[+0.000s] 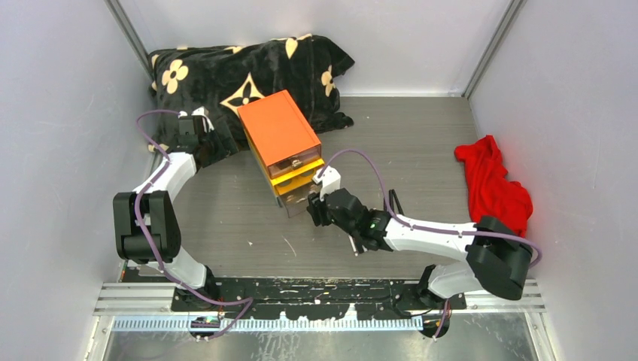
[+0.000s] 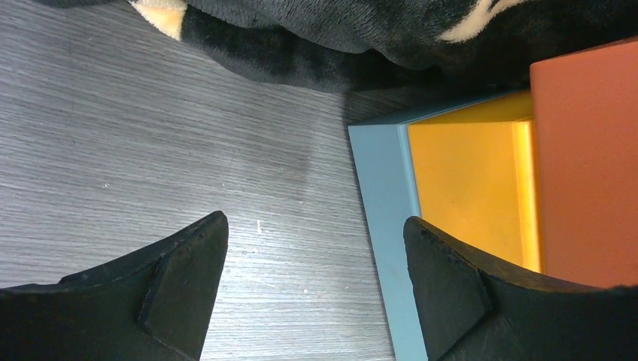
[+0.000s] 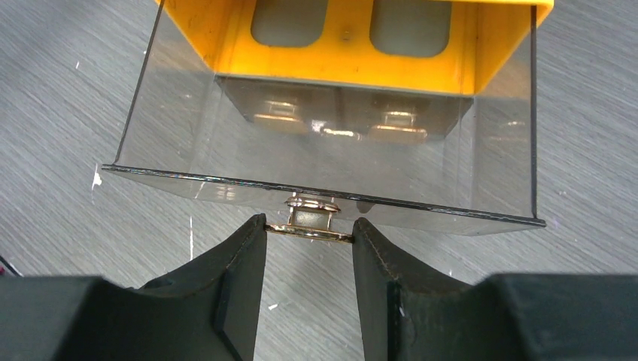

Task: Organize the makeup
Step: Open the drawer in the storage box.

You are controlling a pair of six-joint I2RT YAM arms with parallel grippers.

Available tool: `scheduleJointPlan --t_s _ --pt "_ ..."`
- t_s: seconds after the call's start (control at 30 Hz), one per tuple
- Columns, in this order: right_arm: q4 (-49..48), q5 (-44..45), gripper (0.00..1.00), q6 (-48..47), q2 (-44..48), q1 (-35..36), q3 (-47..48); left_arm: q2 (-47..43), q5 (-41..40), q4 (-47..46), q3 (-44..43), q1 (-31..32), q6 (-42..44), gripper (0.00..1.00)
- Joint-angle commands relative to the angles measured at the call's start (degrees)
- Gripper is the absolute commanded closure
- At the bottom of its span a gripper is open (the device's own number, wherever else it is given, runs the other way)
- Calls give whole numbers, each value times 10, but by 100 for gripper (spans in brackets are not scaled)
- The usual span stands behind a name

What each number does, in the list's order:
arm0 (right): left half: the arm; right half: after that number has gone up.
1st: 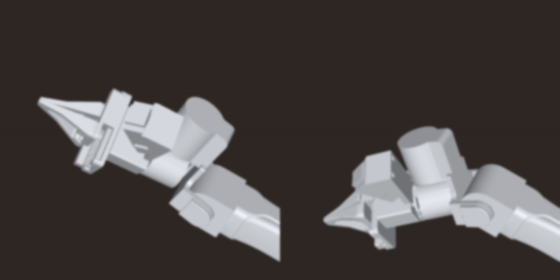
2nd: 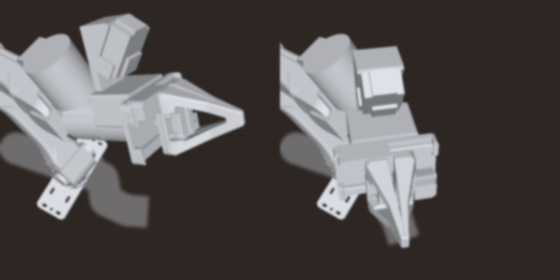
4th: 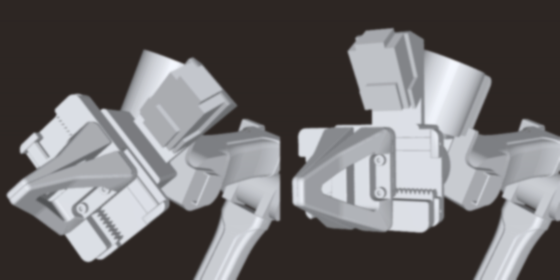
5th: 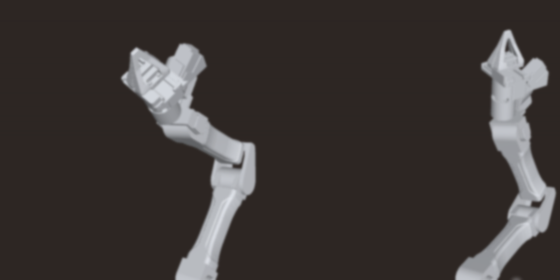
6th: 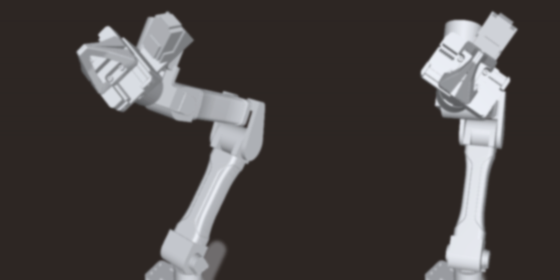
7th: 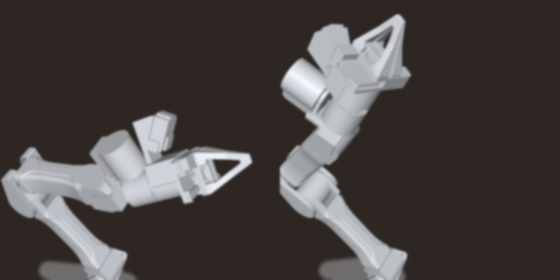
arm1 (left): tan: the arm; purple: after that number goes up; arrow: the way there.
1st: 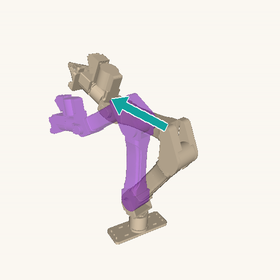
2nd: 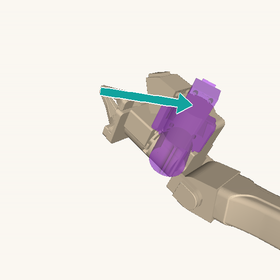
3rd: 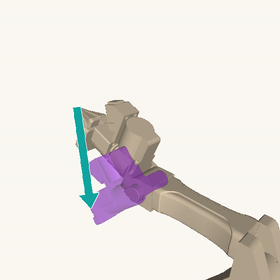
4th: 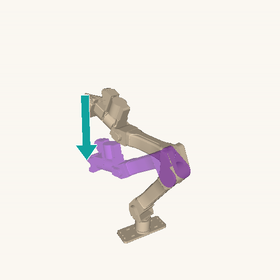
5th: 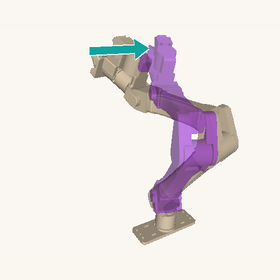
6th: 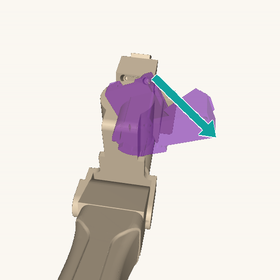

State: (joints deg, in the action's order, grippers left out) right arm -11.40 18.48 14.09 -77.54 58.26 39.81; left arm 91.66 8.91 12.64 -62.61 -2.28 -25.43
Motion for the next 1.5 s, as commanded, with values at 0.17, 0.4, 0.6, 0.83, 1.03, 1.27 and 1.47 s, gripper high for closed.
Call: scheduleJointPlan --t_s 0.17,0.4,0.6,0.83,1.03,1.27,1.47 --pt "41 53 92 39 86 26 -55 -8 -3 -20 -22 -2 10 13" --pt "66 58 90 61 130 44 -91 -5 -6 -20 -23 -1 12 13" --pt "78 79 61 65 148 53 -100 -4 -7 -19 -20 -2 14 13" --pt "98 90 8 50 153 54 -75 -1 -6 -18 -25 -2 16 13" --pt "137 96 8 42 179 54 -46 5 -7 -17 -27 -2 18 13" --pt "285 150 10 51 241 54 1 3 -6 -8 -33 -2 18 13" --pt "482 218 32 131 233 54 61 -18 1 10 -36 0 9 13"
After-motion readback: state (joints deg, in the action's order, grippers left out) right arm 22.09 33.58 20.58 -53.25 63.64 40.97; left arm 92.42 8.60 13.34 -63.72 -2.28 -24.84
